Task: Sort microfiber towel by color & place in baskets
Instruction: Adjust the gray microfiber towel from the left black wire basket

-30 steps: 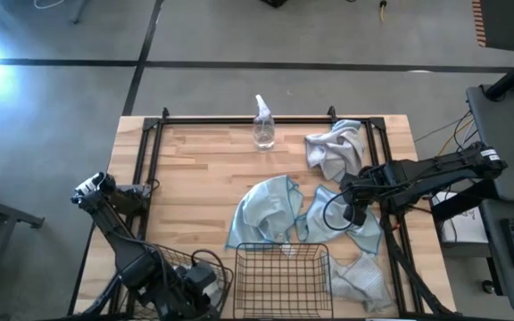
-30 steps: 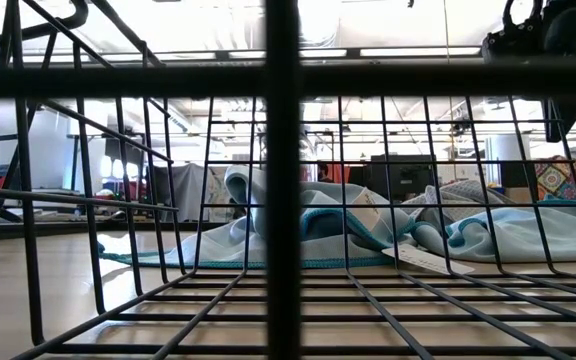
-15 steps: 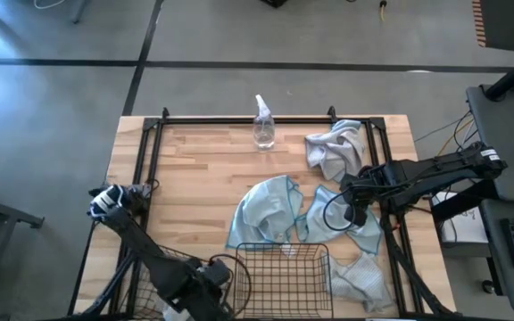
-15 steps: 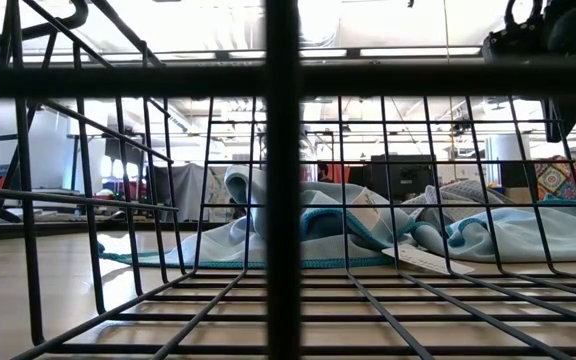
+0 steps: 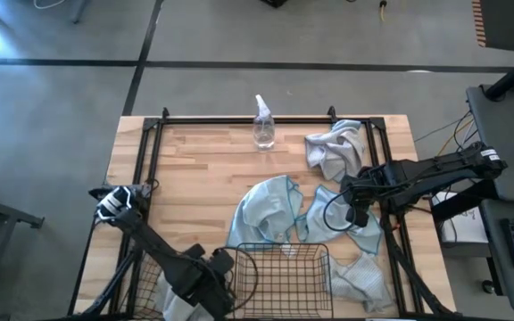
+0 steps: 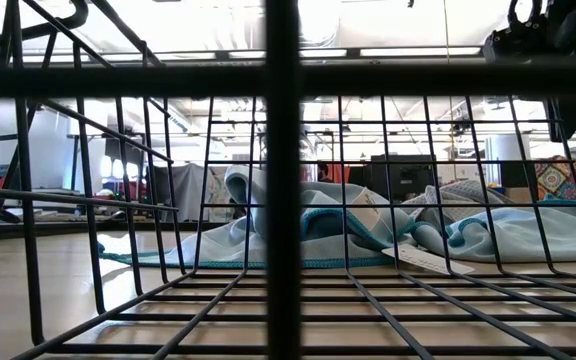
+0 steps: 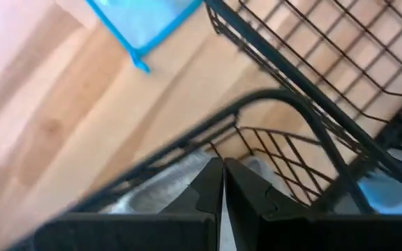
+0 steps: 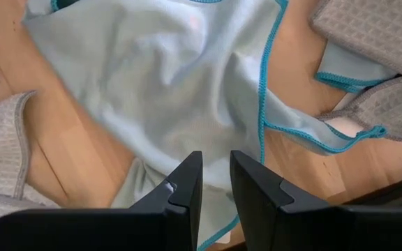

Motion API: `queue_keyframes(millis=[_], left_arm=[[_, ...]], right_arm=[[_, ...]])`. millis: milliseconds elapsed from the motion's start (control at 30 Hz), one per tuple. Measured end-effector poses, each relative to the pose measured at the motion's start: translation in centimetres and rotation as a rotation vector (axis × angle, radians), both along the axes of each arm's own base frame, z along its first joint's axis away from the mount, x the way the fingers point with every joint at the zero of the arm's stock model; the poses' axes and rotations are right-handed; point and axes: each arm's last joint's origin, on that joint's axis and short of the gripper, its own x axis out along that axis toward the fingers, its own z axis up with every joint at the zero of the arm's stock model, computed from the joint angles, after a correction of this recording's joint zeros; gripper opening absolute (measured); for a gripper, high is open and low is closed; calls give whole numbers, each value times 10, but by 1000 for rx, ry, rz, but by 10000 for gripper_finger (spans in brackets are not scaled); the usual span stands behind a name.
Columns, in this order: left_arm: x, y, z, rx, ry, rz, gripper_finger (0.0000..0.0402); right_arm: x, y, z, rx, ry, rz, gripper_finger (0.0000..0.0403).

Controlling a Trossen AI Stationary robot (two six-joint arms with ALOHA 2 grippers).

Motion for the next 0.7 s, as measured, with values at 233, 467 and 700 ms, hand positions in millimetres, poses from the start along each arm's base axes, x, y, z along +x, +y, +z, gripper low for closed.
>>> queue_keyframes(millis=[233, 467, 700], left_arm=[[-2, 15, 0, 80, 91, -15, 0], [2, 29, 0, 135, 131, -45, 0], [12, 43, 0, 149, 147, -81, 0]], right_arm=[[0, 0, 0, 0, 0, -1, 68], [0, 0, 0, 1, 0, -3, 68], [0, 0, 0, 1, 0, -4, 68]])
